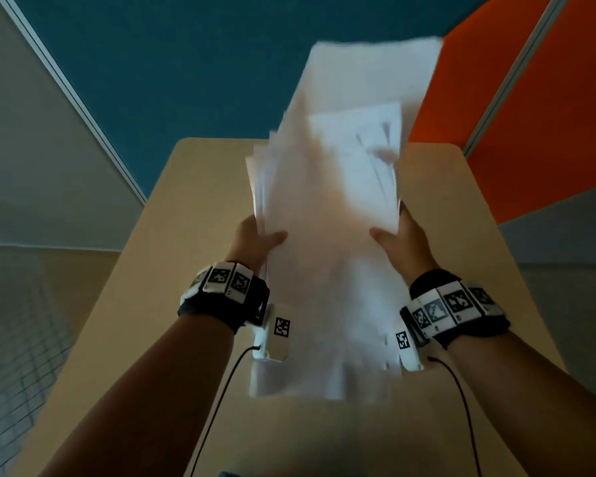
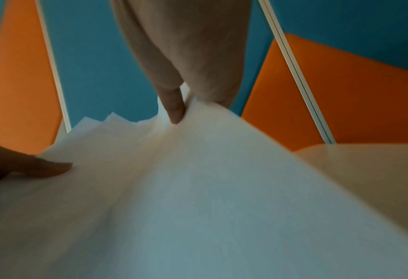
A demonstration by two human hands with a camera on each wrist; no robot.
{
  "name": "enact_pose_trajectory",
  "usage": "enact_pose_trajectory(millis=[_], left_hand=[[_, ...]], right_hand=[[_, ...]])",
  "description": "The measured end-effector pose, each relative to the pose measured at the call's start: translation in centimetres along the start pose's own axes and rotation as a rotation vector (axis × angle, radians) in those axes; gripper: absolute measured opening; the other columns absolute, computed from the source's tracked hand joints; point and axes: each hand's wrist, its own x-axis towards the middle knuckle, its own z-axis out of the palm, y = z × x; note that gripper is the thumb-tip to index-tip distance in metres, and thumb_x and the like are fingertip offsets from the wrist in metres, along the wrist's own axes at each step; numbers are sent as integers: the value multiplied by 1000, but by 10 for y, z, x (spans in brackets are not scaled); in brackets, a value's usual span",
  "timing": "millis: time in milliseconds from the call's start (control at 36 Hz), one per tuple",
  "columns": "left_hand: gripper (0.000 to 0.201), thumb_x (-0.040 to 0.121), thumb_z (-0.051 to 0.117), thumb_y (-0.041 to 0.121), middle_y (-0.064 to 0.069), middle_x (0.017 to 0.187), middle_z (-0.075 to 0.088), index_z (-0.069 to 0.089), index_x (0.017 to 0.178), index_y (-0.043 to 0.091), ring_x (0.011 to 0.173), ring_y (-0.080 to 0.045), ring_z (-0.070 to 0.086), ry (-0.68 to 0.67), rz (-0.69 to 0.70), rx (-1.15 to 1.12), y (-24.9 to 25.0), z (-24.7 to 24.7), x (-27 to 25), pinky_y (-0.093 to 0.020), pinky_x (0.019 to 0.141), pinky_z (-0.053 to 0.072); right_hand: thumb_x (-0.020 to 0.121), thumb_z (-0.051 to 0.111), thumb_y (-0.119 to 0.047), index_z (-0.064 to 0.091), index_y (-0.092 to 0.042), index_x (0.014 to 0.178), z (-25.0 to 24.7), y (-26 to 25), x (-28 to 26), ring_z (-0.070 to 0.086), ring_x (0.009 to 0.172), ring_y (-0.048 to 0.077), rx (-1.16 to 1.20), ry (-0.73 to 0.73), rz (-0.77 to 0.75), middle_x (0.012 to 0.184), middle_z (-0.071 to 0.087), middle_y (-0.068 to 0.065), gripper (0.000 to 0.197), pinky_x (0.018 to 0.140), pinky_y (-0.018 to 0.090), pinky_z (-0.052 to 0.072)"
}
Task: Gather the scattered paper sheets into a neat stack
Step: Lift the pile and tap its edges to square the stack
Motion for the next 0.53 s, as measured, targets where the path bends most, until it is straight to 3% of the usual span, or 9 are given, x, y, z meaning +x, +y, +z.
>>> enact_pose_trajectory(millis=[83,139,222,278,333,389,444,528], left_hand=[[43,79,59,-12,-16,104,61,49,121,-9,92,-27,58,-11,167,-83,37,0,-6,-49,92,49],[41,80,57,-11,-8,93,64,51,119,-1,83,-24,62,-23,262,-111,56,-1,-9,-43,89,50],[35,79,59,-7,0,88,63,52,110,9,77,-11,64,-41,340,-158,79,-3,-15,-37,87,52],[32,81,59,-7,0,87,63,53,108,10,74,-7,65,-47,343,-189,89,-3,-20,-35,86,53],[36,82,59,-7,-3,89,63,53,116,1,80,-15,64,-42,322,-222,90,-3,-25,-43,91,51],[46,77,65,-2,-7,96,63,51,121,-1,93,-27,62,-41,295,-257,85,-3,-30,-49,98,48],[47,70,66,5,-7,103,62,55,115,13,106,-32,59,-43,276,-278,77,-3,-32,-53,101,45],[44,68,65,6,-8,110,62,56,102,33,116,-36,55,-80,265,-281,69,-2,-35,-57,102,42]], right_hand=[[89,57,-12,24,-6,145,-12,-24,3,32,138,22,100,122,-105,150,34,12,65,95,6,19],[89,57,-10,27,-6,144,-17,-36,3,39,135,21,185,173,-161,147,39,12,62,96,5,30],[89,57,-10,30,-4,142,-25,-54,-2,45,131,23,298,226,-209,145,43,14,60,105,23,39],[89,57,-9,31,-4,142,-28,-61,-7,46,129,21,349,230,-248,144,44,13,59,106,24,41],[89,56,-6,36,-5,139,-31,-64,-14,48,125,16,349,227,-293,140,48,12,54,98,10,42],[89,56,-7,38,-6,137,-32,-64,-22,47,125,14,344,212,-314,138,49,9,51,101,12,40],[88,58,-9,39,-4,137,-32,-62,-27,44,130,15,342,192,-311,140,48,5,52,110,25,36],[86,62,-9,40,-5,135,-33,-61,-33,40,126,8,356,190,-296,130,45,-6,54,108,20,29]])
